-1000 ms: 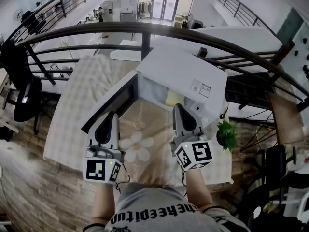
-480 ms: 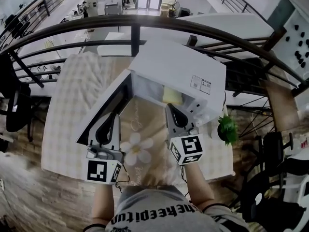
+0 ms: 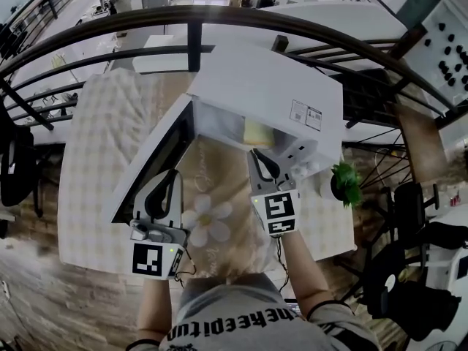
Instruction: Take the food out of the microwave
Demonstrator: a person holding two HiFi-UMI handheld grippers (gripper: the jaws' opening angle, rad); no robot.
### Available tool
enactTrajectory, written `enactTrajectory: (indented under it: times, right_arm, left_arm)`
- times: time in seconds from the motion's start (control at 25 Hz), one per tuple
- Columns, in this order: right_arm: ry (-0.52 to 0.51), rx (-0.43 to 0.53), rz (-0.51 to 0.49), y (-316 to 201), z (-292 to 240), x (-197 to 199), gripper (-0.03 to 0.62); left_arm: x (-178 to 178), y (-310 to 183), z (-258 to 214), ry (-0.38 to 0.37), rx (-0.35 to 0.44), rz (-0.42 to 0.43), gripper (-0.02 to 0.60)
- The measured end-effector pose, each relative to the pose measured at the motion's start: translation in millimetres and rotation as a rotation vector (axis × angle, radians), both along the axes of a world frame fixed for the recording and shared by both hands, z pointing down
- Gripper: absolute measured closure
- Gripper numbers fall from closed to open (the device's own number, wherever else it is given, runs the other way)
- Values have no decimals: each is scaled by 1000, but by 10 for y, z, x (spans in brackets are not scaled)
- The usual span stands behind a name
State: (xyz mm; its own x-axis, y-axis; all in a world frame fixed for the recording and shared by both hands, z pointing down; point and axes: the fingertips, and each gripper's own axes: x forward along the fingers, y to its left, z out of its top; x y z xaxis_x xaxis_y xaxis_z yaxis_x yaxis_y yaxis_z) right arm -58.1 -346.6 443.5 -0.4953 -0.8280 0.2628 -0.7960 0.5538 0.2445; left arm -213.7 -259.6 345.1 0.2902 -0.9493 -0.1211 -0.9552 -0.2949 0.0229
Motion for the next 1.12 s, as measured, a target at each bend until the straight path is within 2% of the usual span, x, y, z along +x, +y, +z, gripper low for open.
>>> enactTrajectory:
  times: [0.44, 0.68, 0.84, 1.12]
  right_arm:
    - [411, 15, 28, -181, 572, 73, 505]
    - [523, -8, 46, -348, 901, 136, 464]
    - [605, -18, 41, -591, 1138, 88, 451]
    - [726, 2, 45, -740, 1287, 110, 441]
  left_arm:
    - [-4, -90, 168, 17, -23, 49, 566]
    - [-1, -182, 250, 27, -28, 69, 566]
    - [-86, -360, 448, 33, -68, 84, 566]
    - [-51, -358, 405, 36, -60, 80, 566]
